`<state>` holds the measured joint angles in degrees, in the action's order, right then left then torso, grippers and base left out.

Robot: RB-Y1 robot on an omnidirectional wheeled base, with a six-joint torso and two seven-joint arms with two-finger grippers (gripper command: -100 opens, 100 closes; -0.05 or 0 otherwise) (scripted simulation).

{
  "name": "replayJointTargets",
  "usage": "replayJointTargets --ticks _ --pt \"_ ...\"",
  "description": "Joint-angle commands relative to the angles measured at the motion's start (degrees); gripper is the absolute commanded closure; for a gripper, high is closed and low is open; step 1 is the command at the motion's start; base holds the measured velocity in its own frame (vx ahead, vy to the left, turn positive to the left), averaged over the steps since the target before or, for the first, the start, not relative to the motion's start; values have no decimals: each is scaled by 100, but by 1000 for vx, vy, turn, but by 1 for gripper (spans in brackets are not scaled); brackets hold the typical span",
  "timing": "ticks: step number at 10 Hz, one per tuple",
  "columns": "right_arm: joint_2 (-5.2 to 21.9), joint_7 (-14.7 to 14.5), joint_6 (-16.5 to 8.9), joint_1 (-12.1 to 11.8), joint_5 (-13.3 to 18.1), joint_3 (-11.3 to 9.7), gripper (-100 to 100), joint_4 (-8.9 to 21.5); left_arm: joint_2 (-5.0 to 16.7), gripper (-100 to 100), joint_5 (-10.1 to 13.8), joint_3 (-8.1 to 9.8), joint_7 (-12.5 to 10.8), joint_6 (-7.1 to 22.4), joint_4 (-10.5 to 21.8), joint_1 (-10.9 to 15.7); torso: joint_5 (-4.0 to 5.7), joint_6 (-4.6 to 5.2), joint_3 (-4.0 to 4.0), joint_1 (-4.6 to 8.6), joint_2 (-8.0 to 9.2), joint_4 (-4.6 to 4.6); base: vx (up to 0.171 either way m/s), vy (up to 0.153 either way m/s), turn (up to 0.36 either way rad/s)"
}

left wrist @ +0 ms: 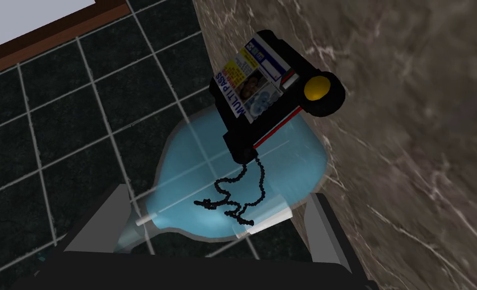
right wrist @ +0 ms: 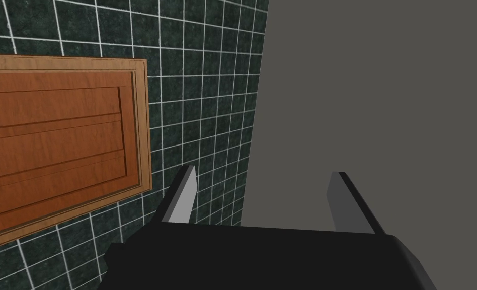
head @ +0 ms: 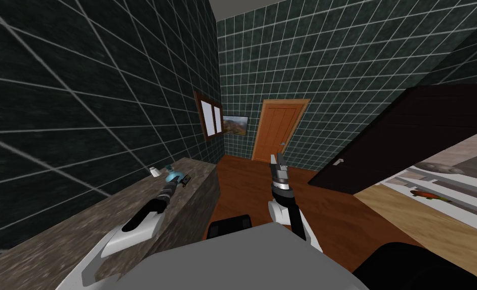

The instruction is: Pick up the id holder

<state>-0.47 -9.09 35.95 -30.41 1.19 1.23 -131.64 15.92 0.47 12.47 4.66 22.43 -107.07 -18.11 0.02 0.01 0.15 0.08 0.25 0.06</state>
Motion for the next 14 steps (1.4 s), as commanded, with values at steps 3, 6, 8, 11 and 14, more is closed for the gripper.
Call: replayJointTargets --ticks 3,6,8,11,14 --pt "0 0 0 0 0 0 0 0 165 -100 53 276 -84 7 518 425 0 0 -2 -1 -3 -1 -62 -28 -119" --pt "0 0 0 -1 0 1 0 0 180 100 52 309 -92 10 592 492 -2 -4 -7 -8 -13 -3 -25 -10 -44" --pt "0 0 0 -1 0 1 0 0 176 100 54 309 -96 15 593 488 1 -1 -11 -8 -21 -4 0 0 0" --pt "0 0 0 -1 0 1 0 0 176 0 55 309 -98 12 590 491 0 -2 -15 -10 -25 -6 0 0 0" --pt "1 0 0 -3 0 1 0 0 29 100 7 51 -17 16 97 94 -3 -8 -26 -22 -44 -12 66 32 161"
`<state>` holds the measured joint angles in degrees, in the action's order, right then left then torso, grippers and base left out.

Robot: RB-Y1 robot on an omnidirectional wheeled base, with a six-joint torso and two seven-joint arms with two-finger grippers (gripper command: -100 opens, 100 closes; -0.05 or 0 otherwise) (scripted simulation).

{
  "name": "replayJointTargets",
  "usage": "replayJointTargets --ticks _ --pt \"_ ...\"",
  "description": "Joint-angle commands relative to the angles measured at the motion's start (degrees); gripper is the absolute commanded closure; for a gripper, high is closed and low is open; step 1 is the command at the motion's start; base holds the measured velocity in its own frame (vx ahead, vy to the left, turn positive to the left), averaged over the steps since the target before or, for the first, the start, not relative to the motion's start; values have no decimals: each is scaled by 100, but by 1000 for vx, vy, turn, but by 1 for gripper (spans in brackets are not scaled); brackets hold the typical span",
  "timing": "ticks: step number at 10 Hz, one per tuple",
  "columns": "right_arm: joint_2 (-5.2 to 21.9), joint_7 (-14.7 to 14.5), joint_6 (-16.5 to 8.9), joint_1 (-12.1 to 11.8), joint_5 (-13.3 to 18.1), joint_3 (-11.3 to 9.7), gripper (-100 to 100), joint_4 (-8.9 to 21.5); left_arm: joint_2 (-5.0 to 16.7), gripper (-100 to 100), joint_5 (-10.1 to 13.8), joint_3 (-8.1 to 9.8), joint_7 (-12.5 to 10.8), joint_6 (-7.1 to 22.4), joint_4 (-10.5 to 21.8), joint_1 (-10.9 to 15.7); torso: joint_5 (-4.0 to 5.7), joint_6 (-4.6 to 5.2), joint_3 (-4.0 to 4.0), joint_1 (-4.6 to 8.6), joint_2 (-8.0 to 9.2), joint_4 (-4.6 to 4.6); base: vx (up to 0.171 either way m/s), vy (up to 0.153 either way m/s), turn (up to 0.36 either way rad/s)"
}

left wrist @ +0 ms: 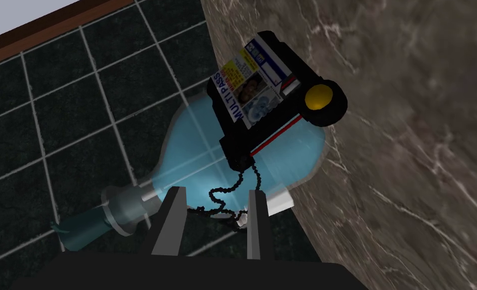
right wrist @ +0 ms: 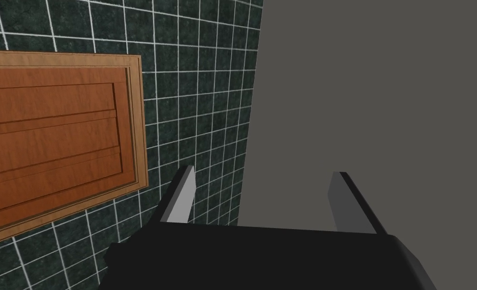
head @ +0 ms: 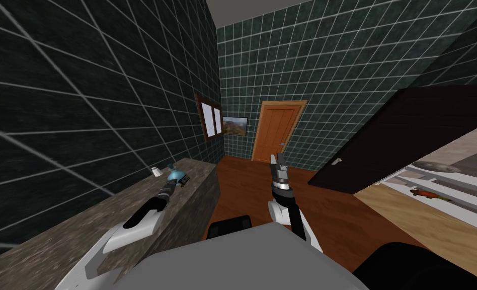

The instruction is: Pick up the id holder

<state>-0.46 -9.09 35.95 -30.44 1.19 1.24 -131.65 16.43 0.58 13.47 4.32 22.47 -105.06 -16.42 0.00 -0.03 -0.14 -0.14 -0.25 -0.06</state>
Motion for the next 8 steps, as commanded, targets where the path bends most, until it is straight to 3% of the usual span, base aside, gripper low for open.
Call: replayJointTargets --ticks 1,6,7,8 --pt "0 0 0 0 0 0 0 0 -67 100 -19 -124 38 15 -244 -185 0 0 0 0 0 0 70 26 108" --pt "0 0 0 0 0 0 0 0 -293 100 -95 -499 149 28 -946 -736 2 2 2 9 3 0 64 21 117" --pt "0 0 0 0 0 0 0 0 -261 100 -80 -449 130 49 -883 -675 3 2 2 9 4 1 27 5 24" --pt "0 0 0 1 0 -1 0 0 -267 0 -81 -459 134 50 -904 -688 3 6 5 10 11 2 0 0 0"
